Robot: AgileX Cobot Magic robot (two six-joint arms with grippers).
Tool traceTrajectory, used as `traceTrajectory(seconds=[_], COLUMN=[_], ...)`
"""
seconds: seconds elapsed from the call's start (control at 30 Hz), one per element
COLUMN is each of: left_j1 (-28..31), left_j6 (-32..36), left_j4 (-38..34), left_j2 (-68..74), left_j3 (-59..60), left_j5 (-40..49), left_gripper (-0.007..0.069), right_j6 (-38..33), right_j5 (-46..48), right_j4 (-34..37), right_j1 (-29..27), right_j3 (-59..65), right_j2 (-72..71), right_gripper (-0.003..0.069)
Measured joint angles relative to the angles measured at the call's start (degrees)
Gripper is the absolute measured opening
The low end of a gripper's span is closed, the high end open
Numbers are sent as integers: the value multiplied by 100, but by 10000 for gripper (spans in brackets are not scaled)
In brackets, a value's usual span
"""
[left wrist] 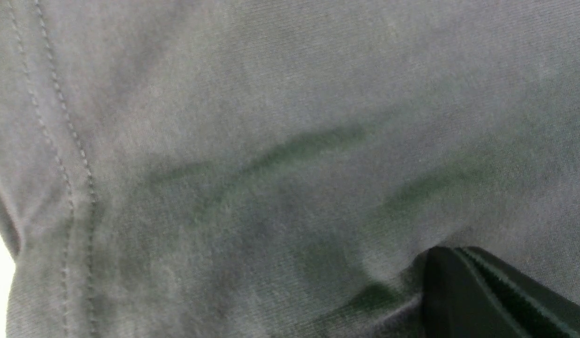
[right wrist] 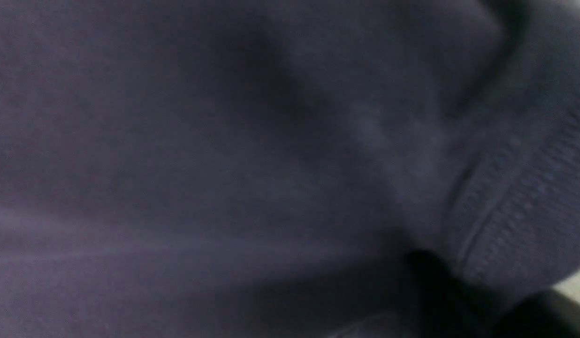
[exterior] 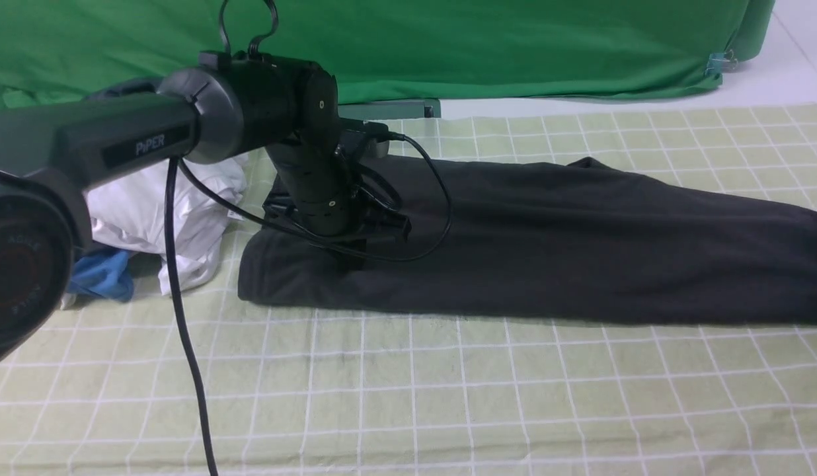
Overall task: Fold a long-sleeved shirt over a green coffee tablecloth.
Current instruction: 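Pull the folded dark garment lengthwise by its ends to straighten it flat on the table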
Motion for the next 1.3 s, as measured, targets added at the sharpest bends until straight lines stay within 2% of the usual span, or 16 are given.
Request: traceTrajectory(seconds=[0.07, 0.13, 0.33, 0.37, 0.43, 0.47, 0.5, 0.53, 0.63, 0.7, 0.9, 1.07, 1.17, 1.23, 1.3], left_j1=[0, 0, 0, 0, 0, 0, 0, 0, 0, 7, 17, 23, 28, 28, 28], left_j6=[0, 0, 39, 39, 39, 39, 39, 39, 39, 39, 72, 172, 172, 172, 172], left_j4=[0, -6, -73, -80, -90, -90, -90, -90, -68, -68, -61, 85, 164, 169, 183], left_j2=[0, 0, 0, 0, 0, -8, -34, -87, -314, -589, -1216, -1538, -1640, -1668, -1692], left_j3=[0, 0, 0, 0, 0, 0, 0, 0, 0, 0, 0, 0, 0, 0, 0], left_j5=[6, 11, 28, 49, 142, 177, 213, 257, 333, 375, 704, 891, 892, 880, 857], left_gripper=[11, 11, 11, 11, 11, 11, 11, 11, 11, 11, 11, 11, 11, 11, 11], right_j6=[11, 113, 264, 279, 601, 781, 1008, 1109, 1209, 1127, 1054, 1069, 1326, 1369, 1273], right_j5=[115, 265, 666, 717, 831, 847, 872, 872, 877, 877, 843, 855, 862, 857, 857], right_j4=[-126, -263, -473, -529, -732, -779, -817, -835, -840, -855, -793, -1420, -1621, -1515, -1117], right_j1=[0, -14, -73, -73, -73, -80, -92, -92, -56, 20, 124, 124, 124, 118, 118], right_j3=[-91, -176, -402, -436, -603, -684, -823, -936, -1148, -1373, -1507, -1430, -1381, -1381, -1381], right_j2=[0, 0, 0, 0, 1, 1, 1, -4, -78, -139, -174, -174, -174, -174, -174], right_gripper=[36, 32, 62, 92, 227, 267, 358, 409, 542, 599, 617, 564, 566, 573, 583])
